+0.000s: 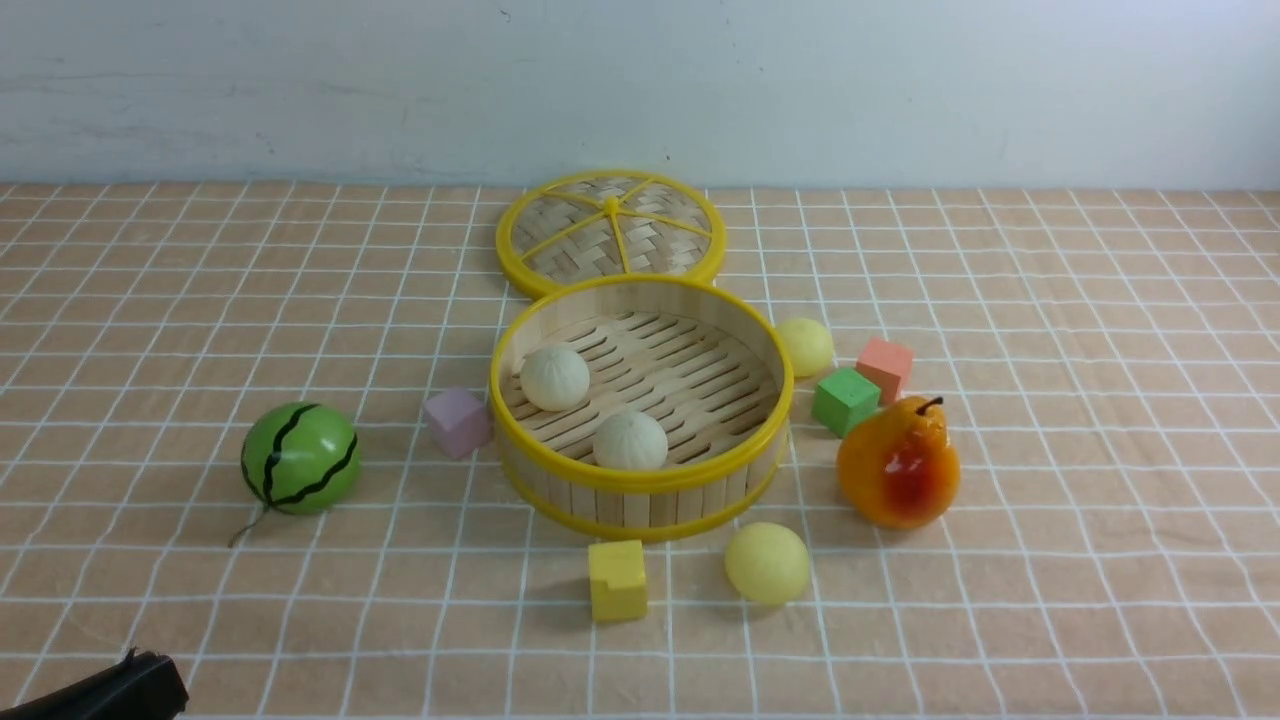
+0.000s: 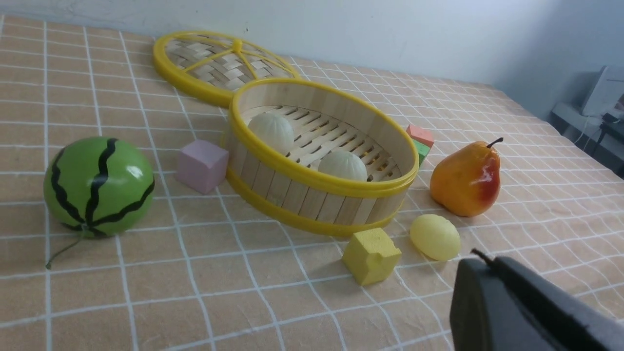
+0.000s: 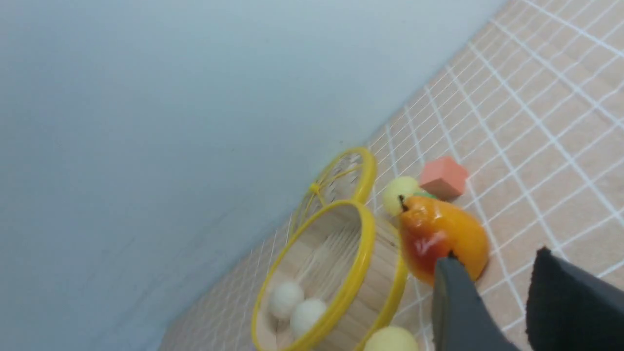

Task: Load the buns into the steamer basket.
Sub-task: Use the right arm to grab a steamed stuffed bun

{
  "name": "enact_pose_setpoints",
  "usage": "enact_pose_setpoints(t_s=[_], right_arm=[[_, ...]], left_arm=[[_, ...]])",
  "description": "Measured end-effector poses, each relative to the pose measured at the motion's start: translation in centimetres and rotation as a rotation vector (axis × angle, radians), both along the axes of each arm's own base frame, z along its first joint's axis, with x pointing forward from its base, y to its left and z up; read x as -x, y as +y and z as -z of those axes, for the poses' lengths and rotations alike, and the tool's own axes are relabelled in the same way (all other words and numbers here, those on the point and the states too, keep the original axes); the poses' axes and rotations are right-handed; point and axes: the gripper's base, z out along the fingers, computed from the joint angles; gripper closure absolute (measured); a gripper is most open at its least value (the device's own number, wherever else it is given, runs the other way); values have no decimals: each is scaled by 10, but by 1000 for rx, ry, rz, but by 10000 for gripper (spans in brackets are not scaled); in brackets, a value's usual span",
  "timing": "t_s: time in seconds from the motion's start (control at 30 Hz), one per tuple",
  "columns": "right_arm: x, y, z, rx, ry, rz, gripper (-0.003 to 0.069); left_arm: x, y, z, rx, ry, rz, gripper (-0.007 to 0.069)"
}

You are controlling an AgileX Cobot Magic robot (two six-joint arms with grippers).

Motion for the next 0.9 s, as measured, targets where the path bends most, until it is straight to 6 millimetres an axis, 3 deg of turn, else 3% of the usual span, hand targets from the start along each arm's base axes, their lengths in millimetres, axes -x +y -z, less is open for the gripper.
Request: enact_pose_setpoints(t_s=[0.1,0.13,0.17,0.2,0.23,0.27,0.3,0.4,0.43,0.53,0.6,0.7,0.73,0.8,0.9], right_arm=[[-5,8,-28,163,100,-119,510],[-13,14,-50,293,182,-224,563],[-22,17,-60,367,245,-293,593],[-24,18,-58,379,270,-309,599],[-40,21,-72,461,342,-398,636],[-45,21,-71,470,379,-421,640],[-70,24,-79,533,473,-511,659],[-111,31,-82,576,573,-599,659],[-113,31,-80,577,584,-607,659],[-152,59,-67,648,644,-728,659],[-163,73,-63,684,649,-768,659],[-187,119,-43,843,672,-908,644],[-187,121,-40,851,678,-915,642],[-202,152,-26,927,692,-981,594],[-219,171,-14,970,717,-986,517]], left_arm=[[0,0,0,0,0,0,638],[0,0,0,0,0,0,638],[0,0,0,0,0,0,638],[0,0,0,0,0,0,638],[0,0,0,0,0,0,638],[0,0,0,0,0,0,638],[0,0,0,0,0,0,638],[0,0,0,0,0,0,638],[0,0,0,0,0,0,638],[0,0,0,0,0,0,638],[0,0,0,0,0,0,637],[0,0,0,0,0,0,637],[0,0,0,0,0,0,637],[0,0,0,0,0,0,636],[0,0,0,0,0,0,634]])
